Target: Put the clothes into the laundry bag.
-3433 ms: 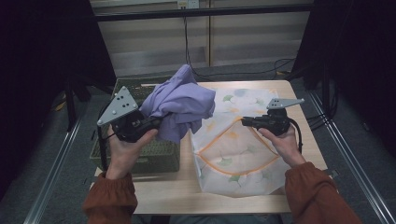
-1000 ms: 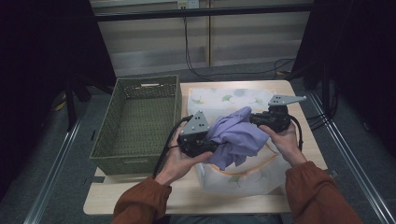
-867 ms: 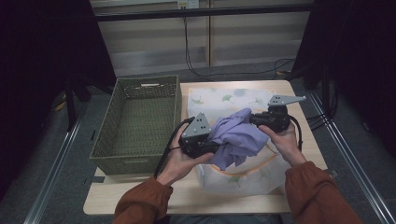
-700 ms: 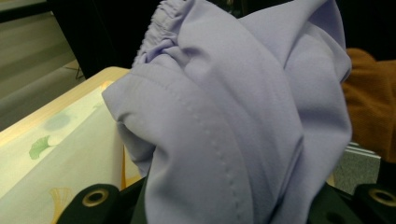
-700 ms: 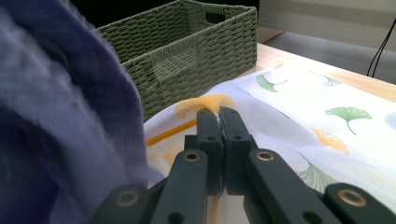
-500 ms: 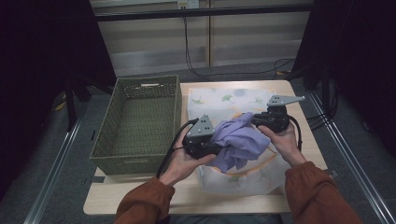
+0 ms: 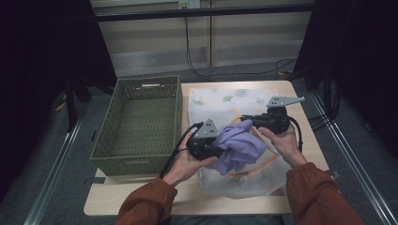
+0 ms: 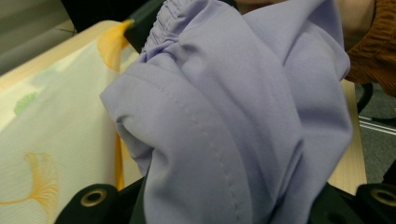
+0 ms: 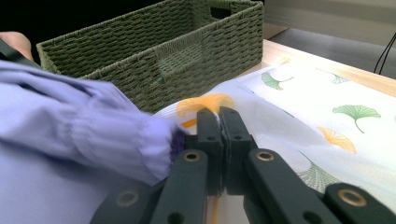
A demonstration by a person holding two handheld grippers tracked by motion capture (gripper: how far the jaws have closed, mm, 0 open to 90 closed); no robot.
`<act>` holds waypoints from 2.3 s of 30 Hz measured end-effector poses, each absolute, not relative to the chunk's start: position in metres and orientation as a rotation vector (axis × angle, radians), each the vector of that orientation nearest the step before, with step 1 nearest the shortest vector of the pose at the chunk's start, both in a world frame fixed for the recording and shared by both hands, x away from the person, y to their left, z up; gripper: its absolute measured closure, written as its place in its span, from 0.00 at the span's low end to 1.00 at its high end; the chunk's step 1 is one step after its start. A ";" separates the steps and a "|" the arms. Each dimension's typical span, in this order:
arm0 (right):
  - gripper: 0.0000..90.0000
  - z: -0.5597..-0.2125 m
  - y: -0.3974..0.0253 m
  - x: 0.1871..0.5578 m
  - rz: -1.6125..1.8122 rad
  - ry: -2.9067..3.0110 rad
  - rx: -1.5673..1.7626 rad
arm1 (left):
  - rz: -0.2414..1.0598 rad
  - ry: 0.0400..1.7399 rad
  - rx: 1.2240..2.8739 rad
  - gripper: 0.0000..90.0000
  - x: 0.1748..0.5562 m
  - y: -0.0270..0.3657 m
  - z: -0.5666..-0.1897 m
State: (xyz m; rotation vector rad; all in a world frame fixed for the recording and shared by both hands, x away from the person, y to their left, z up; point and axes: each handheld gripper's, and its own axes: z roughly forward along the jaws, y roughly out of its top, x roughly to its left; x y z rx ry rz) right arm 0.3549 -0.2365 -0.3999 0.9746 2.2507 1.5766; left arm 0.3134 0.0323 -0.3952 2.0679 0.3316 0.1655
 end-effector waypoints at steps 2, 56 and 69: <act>0.99 -0.399 -0.237 0.355 1.572 2.248 0.973 | 0.156 0.329 2.081 0.82 0.314 0.030 -0.401; 0.98 -0.410 -0.228 0.341 1.528 2.389 0.959 | 0.137 0.358 2.392 0.75 0.332 -0.005 -0.487; 0.98 -0.421 -0.225 0.333 1.466 2.458 0.947 | 0.124 0.414 2.314 0.54 0.329 0.000 -0.478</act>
